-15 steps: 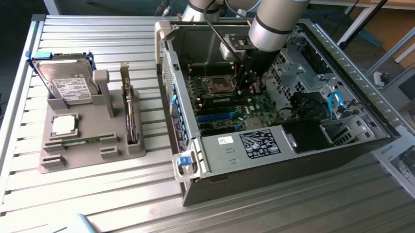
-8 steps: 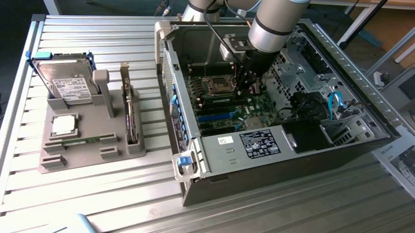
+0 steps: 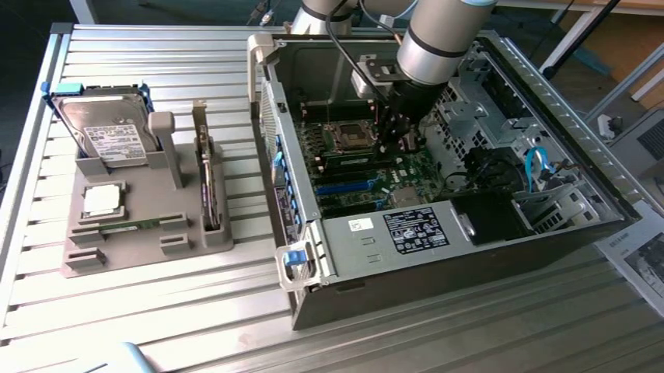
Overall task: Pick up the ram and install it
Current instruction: 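Insert the ram into the slot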
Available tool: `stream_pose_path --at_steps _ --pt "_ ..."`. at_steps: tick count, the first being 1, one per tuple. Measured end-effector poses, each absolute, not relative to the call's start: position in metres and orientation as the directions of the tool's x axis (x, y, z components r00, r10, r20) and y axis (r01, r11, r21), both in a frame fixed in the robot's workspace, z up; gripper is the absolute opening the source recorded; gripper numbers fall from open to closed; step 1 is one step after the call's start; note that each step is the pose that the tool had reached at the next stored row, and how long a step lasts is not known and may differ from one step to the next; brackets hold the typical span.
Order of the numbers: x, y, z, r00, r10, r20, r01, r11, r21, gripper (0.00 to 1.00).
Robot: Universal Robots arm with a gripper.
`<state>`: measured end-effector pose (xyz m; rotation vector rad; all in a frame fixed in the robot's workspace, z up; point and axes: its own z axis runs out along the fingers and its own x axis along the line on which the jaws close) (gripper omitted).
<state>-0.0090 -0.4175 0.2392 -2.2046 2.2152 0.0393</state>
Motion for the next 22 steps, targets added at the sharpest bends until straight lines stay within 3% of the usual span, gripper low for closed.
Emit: stream_pose_path --at_steps 19,21,22 --pt "-0.0103 -0.4175 0.2326 -0.006 -1.000 -0.029 -1.000 0.006 0.006 0.12" --pt "-0.0103 -0.4175 0.2325 -0.006 -1.000 -0.028 -1.000 0.006 0.006 0.13" --pt "-0.0103 -0.4175 0.2325 -0.006 -1.000 -0.028 -1.000 0.006 0.006 0.18"
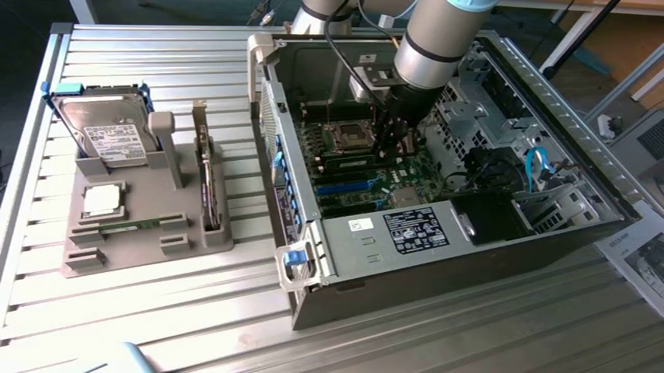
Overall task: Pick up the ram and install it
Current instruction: 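Insert the ram into the slot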
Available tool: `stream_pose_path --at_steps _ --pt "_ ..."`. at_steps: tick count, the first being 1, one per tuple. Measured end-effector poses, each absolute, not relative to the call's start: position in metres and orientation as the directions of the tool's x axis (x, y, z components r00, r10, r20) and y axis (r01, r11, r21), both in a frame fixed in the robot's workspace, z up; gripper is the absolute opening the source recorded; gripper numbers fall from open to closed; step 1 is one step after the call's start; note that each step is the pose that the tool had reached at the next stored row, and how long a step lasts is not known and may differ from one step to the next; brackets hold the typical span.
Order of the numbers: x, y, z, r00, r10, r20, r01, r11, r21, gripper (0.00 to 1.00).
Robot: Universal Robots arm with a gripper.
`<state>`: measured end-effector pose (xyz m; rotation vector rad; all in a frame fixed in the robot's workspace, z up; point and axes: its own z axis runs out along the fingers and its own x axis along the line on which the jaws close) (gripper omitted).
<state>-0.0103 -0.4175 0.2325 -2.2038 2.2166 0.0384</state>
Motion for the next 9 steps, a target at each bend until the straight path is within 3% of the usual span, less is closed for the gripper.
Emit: stream_pose_path --at_steps 1,2,9 --pt "-0.0103 -0.4175 0.2325 -0.006 -1.000 -0.028 -1.000 0.006 0.006 0.18" --pt "-0.0103 -0.4175 0.2326 -0.006 -1.000 -0.028 -1.000 0.006 0.006 0.25" --pt "-0.0103 -0.4174 0.2326 -0.006 -1.000 -0.029 -1.000 0.006 0.006 0.25"
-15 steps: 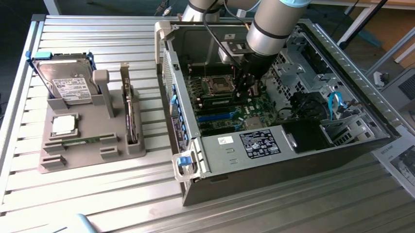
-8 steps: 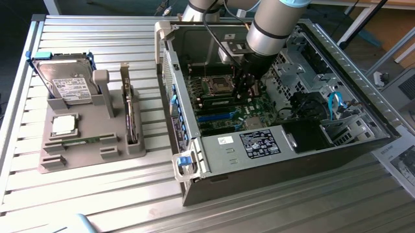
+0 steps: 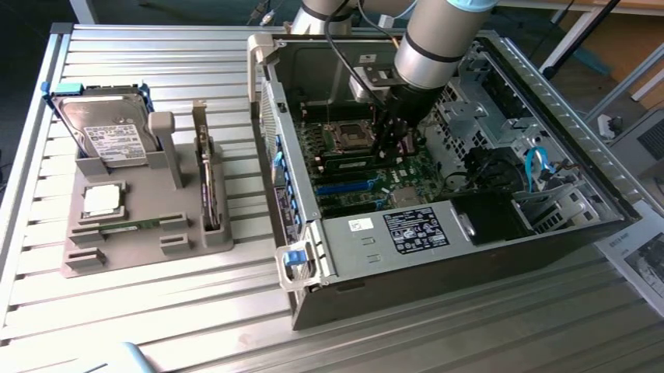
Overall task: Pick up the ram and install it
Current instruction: 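Insert the ram into the slot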
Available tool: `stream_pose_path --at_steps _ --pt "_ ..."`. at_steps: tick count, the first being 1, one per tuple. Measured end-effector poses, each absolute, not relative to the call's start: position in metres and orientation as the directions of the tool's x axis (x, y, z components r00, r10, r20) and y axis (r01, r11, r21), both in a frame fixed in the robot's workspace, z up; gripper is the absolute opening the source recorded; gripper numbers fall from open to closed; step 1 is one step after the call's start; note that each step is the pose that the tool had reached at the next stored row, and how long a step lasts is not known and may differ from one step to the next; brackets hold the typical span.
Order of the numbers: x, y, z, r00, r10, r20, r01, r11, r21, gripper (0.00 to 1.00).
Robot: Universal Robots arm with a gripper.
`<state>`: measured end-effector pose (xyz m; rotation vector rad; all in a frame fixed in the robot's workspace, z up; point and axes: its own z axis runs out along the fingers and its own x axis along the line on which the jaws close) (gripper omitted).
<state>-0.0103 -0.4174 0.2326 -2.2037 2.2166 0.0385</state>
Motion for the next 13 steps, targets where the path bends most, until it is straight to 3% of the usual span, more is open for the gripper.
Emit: stream_pose_path --at_steps 13 --pt "-0.010 -0.417 0.266 -0.006 -1.000 -0.023 -1.000 0.006 0.008 0.25"
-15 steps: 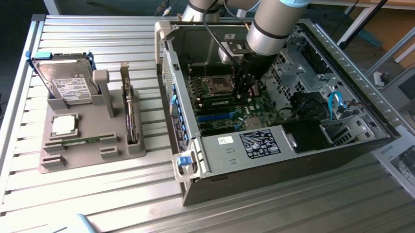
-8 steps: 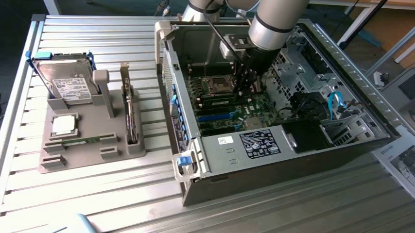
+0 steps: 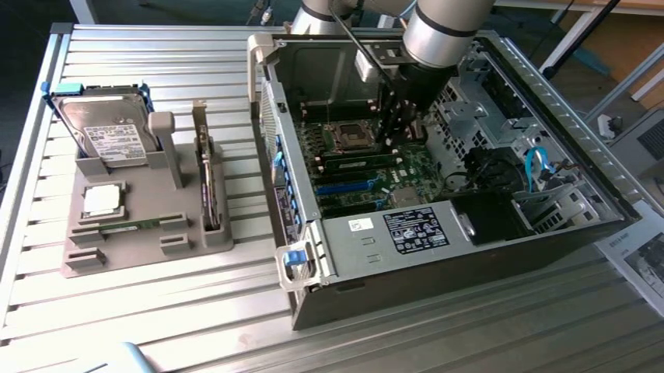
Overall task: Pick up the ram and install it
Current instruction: 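Insert the ram into the slot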
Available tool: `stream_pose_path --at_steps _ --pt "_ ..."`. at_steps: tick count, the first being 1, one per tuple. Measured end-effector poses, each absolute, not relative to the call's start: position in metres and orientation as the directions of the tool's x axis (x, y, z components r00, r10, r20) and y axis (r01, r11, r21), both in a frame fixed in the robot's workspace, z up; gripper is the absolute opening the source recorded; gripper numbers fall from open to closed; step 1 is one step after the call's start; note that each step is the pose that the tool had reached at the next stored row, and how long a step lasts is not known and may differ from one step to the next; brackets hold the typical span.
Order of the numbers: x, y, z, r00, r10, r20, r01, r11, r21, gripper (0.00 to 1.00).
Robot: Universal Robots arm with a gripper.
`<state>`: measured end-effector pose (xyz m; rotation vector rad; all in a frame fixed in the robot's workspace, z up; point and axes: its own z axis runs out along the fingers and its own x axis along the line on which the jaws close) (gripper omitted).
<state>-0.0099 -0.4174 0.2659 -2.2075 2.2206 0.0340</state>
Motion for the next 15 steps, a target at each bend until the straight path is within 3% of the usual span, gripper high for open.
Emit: stream_pose_path --at_steps 15 --pt "-0.009 -0.417 0.302 -0.006 -1.000 -0.004 -1.000 0.006 0.012 0.25"
